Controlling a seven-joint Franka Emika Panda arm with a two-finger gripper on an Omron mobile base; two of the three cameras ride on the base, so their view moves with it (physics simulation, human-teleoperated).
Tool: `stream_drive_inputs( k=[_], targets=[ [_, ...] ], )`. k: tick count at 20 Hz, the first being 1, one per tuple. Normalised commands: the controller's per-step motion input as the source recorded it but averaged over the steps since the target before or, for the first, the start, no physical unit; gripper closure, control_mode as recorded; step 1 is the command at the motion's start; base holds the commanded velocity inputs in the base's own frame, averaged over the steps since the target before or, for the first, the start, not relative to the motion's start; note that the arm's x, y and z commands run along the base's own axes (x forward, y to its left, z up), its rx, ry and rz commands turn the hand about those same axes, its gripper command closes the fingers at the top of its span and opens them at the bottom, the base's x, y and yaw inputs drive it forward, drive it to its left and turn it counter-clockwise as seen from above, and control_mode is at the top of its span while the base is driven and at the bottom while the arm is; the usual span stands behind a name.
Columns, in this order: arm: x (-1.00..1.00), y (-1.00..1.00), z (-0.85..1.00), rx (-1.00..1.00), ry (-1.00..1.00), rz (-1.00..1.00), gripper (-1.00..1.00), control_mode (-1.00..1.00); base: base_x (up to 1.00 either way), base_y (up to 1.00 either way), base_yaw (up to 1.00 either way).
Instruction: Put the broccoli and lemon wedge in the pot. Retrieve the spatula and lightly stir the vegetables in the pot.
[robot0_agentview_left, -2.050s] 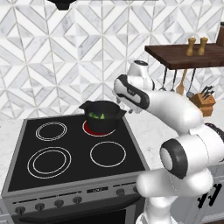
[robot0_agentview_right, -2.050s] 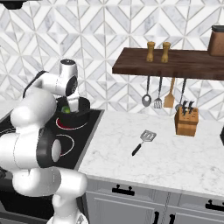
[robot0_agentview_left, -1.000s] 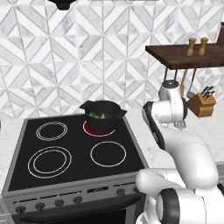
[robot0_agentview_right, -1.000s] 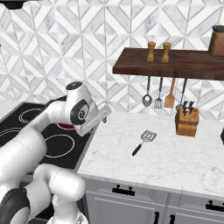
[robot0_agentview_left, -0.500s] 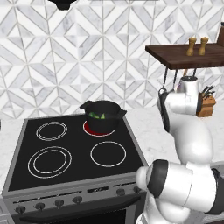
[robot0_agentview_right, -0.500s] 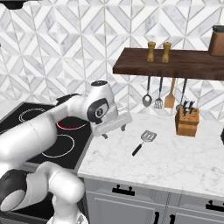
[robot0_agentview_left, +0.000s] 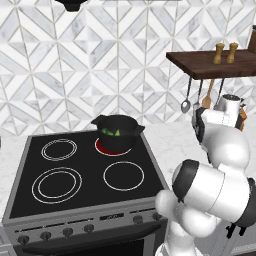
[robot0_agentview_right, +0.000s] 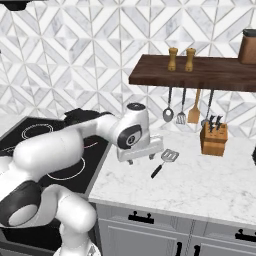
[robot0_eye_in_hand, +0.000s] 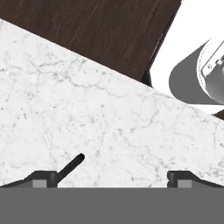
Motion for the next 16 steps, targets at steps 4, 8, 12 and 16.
stream_drive_inputs(
  k=[4, 8, 12, 16],
  targets=[
    [0.41, 0.00, -0.67, 0.00, -0.05, -0.38, -1.00, -1.00, 0.00, 0.00, 0.00],
    [0.33, 0.12, -0.61, 0.00, -0.04, -0.36, -1.00, -1.00, 0.00, 0.00, 0.00],
    [0.33, 0.23, -0.48, 0.00, -0.05, -0.35, -1.00, -1.00, 0.00, 0.00, 0.00],
    [0.34, 0.23, -0.42, 0.00, -0.04, -0.36, -1.00, -1.00, 0.00, 0.00, 0.00]
  ],
)
